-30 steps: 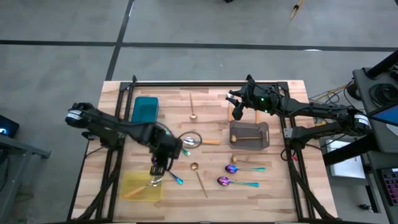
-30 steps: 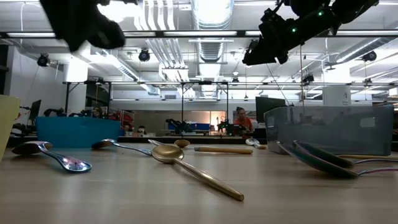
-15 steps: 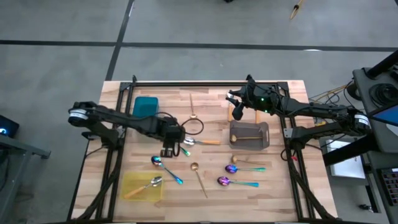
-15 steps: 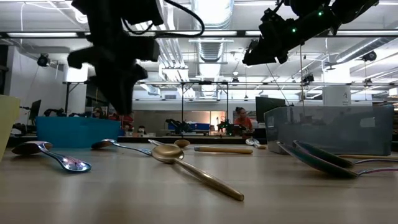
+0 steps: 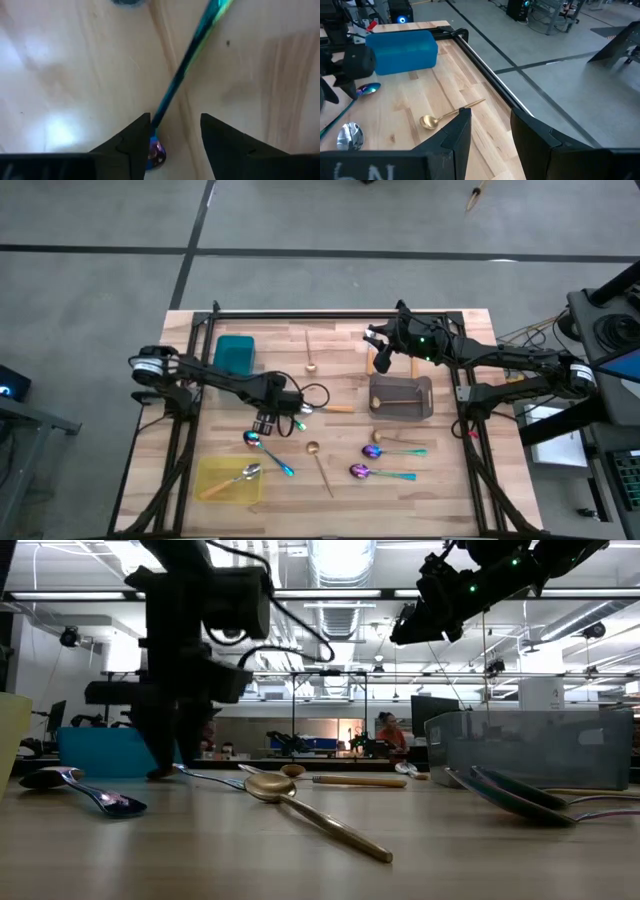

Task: Sort silverware by color (type)
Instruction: Put the blue spoon into the blue bin

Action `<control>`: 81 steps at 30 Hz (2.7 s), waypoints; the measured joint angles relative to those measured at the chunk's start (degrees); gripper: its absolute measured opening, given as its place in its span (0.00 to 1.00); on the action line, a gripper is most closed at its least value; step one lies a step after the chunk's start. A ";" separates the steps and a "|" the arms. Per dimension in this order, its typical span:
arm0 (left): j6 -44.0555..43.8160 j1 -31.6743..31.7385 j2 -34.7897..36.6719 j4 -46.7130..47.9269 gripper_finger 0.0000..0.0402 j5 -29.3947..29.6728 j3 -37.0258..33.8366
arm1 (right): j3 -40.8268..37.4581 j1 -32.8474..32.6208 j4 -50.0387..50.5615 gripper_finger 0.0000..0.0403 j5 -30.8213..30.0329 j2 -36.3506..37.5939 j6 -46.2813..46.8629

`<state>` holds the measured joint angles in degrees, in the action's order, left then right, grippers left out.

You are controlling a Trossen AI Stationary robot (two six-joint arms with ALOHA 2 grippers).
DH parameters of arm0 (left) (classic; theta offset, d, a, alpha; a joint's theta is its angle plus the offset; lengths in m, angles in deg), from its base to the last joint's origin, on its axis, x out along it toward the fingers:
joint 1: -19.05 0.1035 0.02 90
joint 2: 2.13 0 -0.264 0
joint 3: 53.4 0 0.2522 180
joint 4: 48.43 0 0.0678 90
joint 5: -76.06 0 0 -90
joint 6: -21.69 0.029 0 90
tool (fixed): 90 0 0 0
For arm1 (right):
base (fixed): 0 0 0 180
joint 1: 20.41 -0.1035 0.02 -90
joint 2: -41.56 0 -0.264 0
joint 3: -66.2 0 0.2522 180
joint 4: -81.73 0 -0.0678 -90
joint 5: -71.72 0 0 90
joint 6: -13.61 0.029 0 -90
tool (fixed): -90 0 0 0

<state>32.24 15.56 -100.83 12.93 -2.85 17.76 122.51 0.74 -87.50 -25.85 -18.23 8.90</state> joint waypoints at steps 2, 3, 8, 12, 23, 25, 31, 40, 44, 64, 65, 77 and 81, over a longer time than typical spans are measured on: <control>0.10 0.05 -0.64 -0.26 0.39 0.23 -0.08 | 0.00 0.00 -0.13 0.32 -0.01 0.00 0.06; 0.10 0.08 -1.07 -0.20 0.39 0.32 -0.12 | 0.00 0.00 -0.17 0.32 0.00 0.00 0.15; 0.20 0.19 -3.18 -0.35 0.37 0.36 0.03 | 0.00 0.00 -0.31 0.32 -0.02 0.00 0.15; 0.97 0.19 -4.19 -0.15 0.33 0.26 0.04 | 0.00 0.00 -0.29 0.32 -0.02 0.00 0.15; 1.14 0.12 -4.19 -0.25 0.04 -0.69 0.05 | 0.00 0.00 -0.29 0.32 -0.02 0.00 0.14; 1.02 0.12 -3.95 -0.08 0.02 -0.69 0.27 | 0.00 0.00 -0.29 0.32 -0.02 0.00 0.15; 0.96 0.35 -1.13 -1.61 0.01 1.96 0.42 | 0.00 0.00 -0.29 0.32 0.00 0.00 0.15; 0.78 0.28 8.85 -5.85 0.01 2.69 0.38 | 0.00 0.00 -0.70 0.32 0.02 0.00 2.06; 0.86 0.20 14.44 -7.70 0.01 3.92 -0.01 | 0.00 0.00 -0.84 0.32 0.06 0.00 3.23; 17.58 1.03 26.41 -46.64 0.00 -10.92 -2.61 | 0.00 -0.15 -33.13 0.32 37.31 -17.21 9.73; 18.02 1.28 26.39 -48.34 0.00 -11.77 -3.43 | 0.00 -0.15 -34.77 0.33 38.46 -18.52 11.30; 19.20 4.32 28.71 -70.84 0.00 -20.73 -15.33 | 3.49 -0.44 -43.28 0.53 49.25 -30.80 20.78; 19.61 4.66 28.77 -73.76 0.00 -20.75 -17.28 | 7.73 -0.68 -44.50 0.55 53.39 -34.35 21.66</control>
<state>51.85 20.22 -72.06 -60.83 -23.60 0.48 130.24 0.06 -132.00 27.54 -52.58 30.56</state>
